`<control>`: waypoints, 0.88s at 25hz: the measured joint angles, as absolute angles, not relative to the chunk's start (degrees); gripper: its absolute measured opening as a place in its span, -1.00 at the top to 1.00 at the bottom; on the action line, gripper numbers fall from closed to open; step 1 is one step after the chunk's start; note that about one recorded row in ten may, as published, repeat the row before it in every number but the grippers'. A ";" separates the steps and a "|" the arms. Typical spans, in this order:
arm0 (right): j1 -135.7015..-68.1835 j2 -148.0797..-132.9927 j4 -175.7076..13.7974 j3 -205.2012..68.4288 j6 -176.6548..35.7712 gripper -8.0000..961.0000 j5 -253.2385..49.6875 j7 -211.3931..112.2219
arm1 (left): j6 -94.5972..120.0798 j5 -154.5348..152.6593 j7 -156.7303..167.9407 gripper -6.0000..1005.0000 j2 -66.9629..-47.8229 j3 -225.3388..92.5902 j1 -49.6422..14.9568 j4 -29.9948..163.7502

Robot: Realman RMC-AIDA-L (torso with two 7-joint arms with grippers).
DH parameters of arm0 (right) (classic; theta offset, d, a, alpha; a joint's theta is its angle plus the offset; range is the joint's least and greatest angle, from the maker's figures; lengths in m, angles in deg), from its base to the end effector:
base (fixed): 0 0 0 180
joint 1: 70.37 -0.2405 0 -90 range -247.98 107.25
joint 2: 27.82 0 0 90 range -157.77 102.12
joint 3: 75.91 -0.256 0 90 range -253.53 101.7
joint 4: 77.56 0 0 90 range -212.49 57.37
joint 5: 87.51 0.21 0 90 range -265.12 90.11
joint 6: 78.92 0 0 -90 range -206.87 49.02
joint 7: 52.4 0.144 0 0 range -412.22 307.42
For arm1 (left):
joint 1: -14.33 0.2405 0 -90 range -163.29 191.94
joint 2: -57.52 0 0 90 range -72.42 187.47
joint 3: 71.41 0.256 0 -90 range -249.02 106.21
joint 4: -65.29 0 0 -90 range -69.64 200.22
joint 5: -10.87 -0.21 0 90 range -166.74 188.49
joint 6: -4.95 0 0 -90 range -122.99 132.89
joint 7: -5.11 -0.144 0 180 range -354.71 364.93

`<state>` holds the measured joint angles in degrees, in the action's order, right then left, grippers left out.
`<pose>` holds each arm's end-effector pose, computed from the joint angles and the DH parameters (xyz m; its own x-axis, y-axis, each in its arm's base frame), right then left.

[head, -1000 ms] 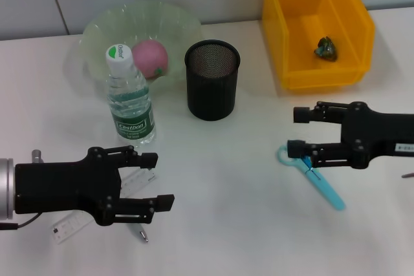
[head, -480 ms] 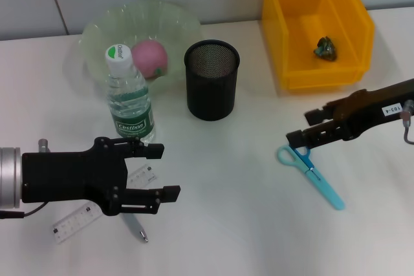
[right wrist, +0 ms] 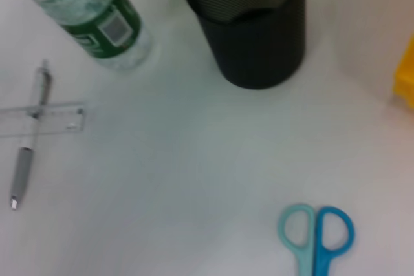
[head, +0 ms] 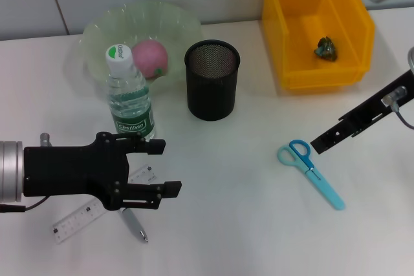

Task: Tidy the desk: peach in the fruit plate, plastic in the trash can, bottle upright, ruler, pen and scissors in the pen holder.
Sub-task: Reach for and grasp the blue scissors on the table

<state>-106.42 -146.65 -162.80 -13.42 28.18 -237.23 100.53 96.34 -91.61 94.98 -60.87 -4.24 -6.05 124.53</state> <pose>0.1785 0.3420 0.0629 0.5667 -0.8182 0.0971 -0.7251 -0.5512 -0.4128 -0.2196 0.2986 -0.0030 0.8844 0.2499 0.3941 0.2837 -0.9585 -0.0288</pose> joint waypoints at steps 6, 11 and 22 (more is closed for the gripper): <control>-109.53 -146.69 -160.27 -11.44 28.87 -0.67 -241.69 104.32 | 96.34 -91.68 95.00 -0.62 -60.86 -4.03 -6.08 124.75; -112.16 -146.85 -154.16 -8.72 27.36 -0.66 -243.18 105.94 | 96.34 -91.69 95.02 -0.62 -60.86 -3.89 -6.08 124.74; -115.98 -146.99 -142.03 -7.73 20.74 -0.65 -244.06 106.25 | 96.70 -91.70 95.02 -0.62 -60.94 -3.82 -6.09 124.78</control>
